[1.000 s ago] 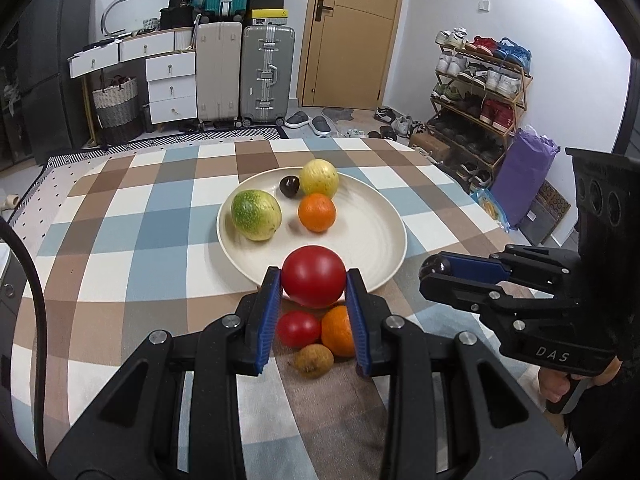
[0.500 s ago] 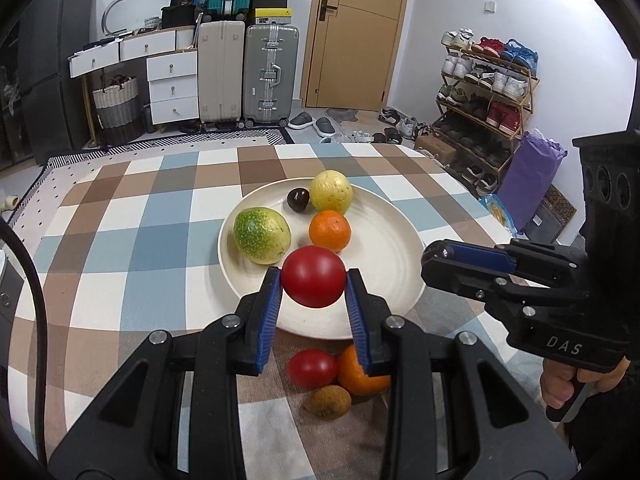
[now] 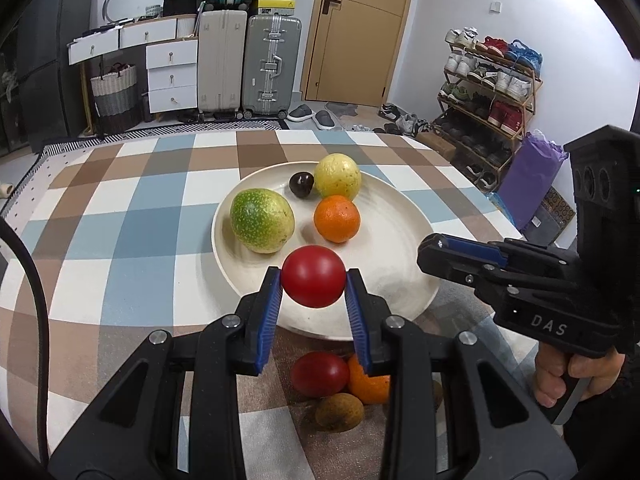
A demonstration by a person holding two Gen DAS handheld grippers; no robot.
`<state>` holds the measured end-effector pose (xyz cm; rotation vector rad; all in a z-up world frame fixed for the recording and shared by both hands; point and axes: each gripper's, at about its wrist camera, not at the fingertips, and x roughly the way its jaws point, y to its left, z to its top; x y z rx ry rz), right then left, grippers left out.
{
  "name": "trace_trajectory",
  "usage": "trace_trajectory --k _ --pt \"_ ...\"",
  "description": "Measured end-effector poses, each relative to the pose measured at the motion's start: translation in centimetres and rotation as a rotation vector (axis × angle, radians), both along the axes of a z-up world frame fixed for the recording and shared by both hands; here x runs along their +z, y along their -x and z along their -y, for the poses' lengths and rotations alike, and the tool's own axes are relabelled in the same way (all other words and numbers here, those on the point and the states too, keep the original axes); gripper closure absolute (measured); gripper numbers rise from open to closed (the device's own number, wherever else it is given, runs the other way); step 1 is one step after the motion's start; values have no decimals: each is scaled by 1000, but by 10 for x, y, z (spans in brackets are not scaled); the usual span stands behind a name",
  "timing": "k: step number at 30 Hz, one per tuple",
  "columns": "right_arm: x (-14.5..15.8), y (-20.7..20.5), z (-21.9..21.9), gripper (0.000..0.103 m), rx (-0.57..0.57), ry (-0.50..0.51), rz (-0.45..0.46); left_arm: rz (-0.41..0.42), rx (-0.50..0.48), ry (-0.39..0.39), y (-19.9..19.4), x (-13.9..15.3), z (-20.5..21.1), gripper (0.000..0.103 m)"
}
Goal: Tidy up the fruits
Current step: 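Carry the tomato and plum onto the cream plate and open both grippers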
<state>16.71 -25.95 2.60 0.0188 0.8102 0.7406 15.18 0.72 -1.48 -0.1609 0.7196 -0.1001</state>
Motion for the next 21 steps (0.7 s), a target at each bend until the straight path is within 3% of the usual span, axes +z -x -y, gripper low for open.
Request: trace_trajectory --k 21 --pt "-8 -3 -3 76 -27 10 -16 -11 -6 -33 -9 -13 8 74"
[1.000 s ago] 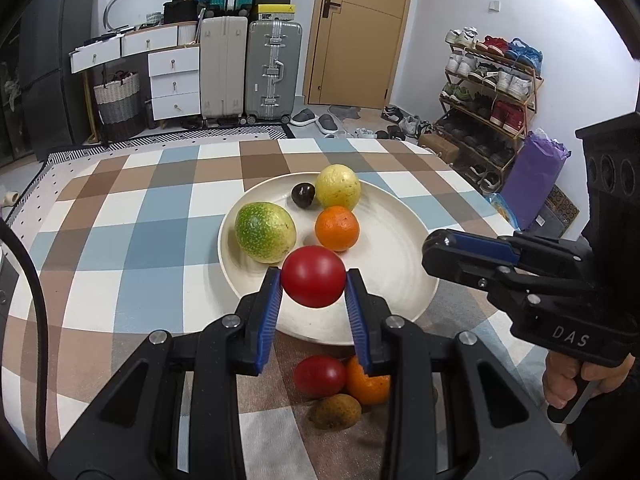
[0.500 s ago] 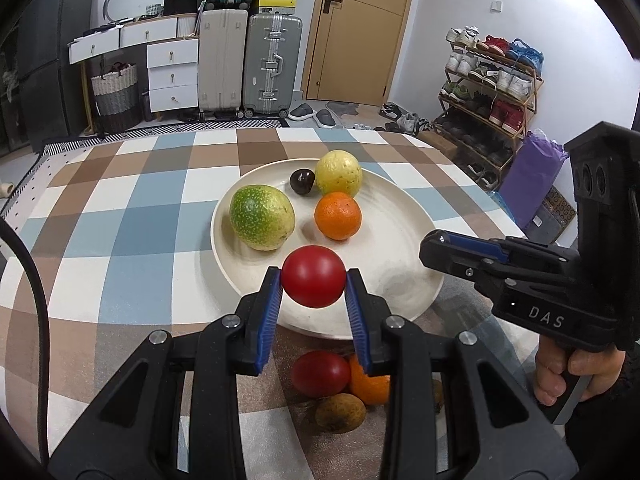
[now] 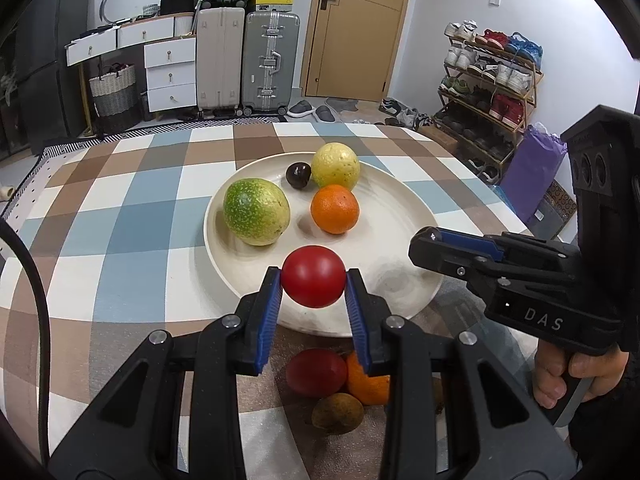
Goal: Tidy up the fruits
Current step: 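Carry the tomato and plum onto the cream plate and open both grippers, then withdraw both open grippers from the plate toward the remaining fruits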
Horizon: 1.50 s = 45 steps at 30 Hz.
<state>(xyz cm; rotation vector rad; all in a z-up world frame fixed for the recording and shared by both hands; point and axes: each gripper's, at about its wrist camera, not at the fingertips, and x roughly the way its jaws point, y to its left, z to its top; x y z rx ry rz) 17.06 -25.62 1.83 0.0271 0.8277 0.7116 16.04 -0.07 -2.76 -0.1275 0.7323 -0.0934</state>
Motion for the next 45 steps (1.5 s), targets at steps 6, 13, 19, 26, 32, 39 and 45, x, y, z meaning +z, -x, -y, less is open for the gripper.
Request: trace_trajectory --k 6,13,19,26,32,39,45 --pt "2 3 0 61 -8 10 19 0 -2 -5 2 0 1 74" --pt "7 7 7 49 -33 32 71 14 -4 -15 7 4 0 71" --pt "8 9 16 23 -46 29 60 12 20 -25 13 6 -6 49" --pt "9 11 15 1 -53 43 70 39 36 -22 27 13 -14 19" --pt "11 14 14 0 -44 60 88 36 41 -21 40 13 -20 4" --pt "9 18 6 0 8 82 73 31 32 -39 56 11 -19 1" --pt "9 25 0 0 41 128 74 0 14 -54 64 3 -15 1"
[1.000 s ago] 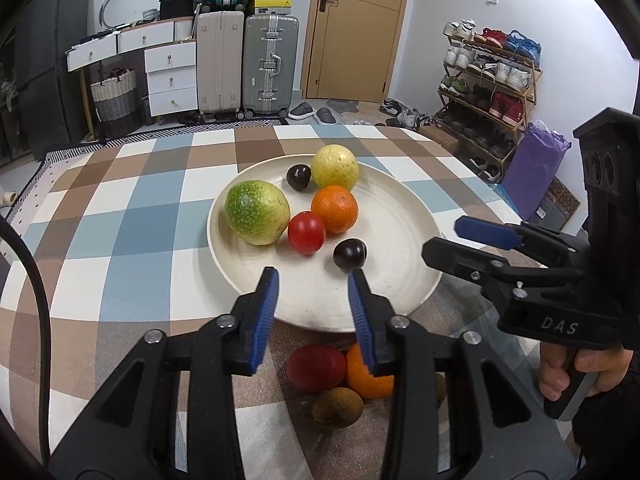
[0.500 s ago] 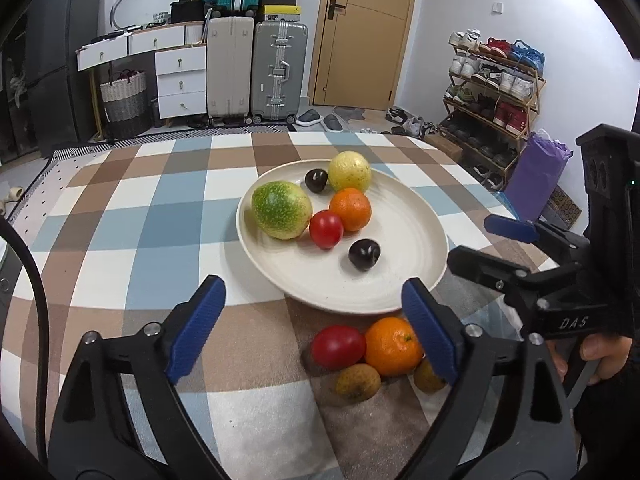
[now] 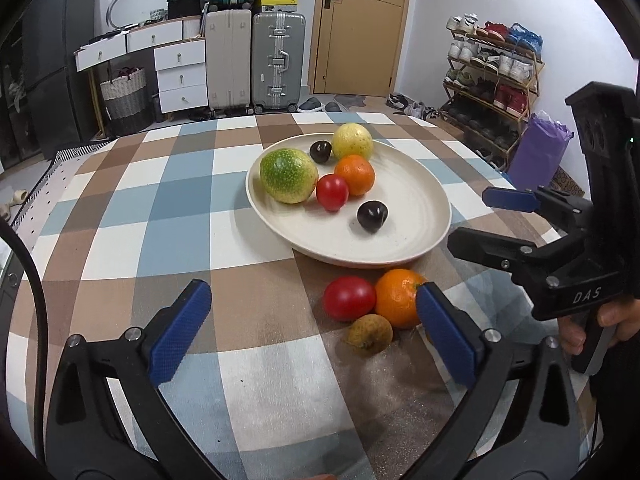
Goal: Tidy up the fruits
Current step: 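Withdraw both open grippers from the plate toward the remaining fruits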
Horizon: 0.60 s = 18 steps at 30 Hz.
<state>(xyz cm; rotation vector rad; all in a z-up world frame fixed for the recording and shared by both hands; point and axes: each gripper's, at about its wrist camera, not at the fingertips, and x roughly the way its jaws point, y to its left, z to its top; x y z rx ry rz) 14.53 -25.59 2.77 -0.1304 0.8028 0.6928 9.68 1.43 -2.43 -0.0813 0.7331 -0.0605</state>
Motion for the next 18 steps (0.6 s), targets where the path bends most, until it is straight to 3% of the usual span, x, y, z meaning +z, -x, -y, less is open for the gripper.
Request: trace_trajectory --k 9,18 --pt "-8 14 1 0 84 28 -38 -9 -31 25 5 0 0 1" --pt "-9 24 -2 0 149 23 -66 -77 -72 46 3 -5 -2 1"
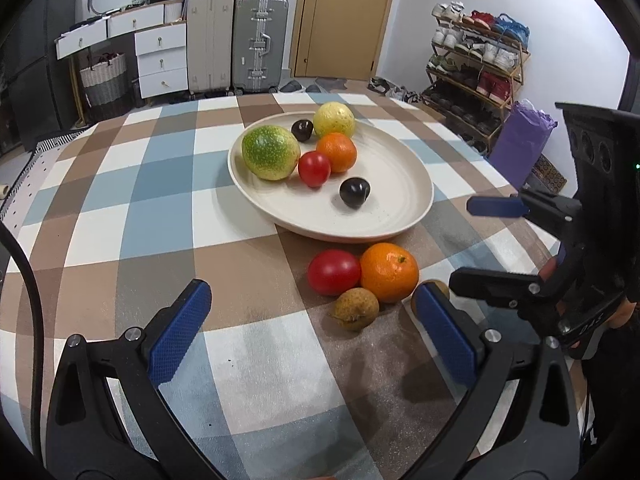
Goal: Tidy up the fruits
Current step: 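Withdraw both open grippers from the plate toward the remaining fruits, then grasp a round brown fruit with the left gripper while the right grasps a brown pear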
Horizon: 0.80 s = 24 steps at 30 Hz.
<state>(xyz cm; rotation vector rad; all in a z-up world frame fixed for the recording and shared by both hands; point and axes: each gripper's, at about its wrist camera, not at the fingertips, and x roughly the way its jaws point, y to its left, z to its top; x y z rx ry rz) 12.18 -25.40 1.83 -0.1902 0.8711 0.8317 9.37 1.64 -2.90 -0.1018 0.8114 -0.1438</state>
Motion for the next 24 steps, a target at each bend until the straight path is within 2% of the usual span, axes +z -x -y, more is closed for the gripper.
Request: trace_trajectory --k 11,16,21,24 --pt "-6 7 -7 1 58 9 -28 -61 -56 -58 -1 -11 12 4" --pt "-10 10 -13 6 85 31 -28 -83 -65 -60 -2 -15 12 13" --pt "-14 10 -14 18 92 44 -39 -89 -74 -59 -2 -16 13 23" --pt "-16 11 -15 19 105 43 -50 -100 -93 -47 -2 -17 14 32"
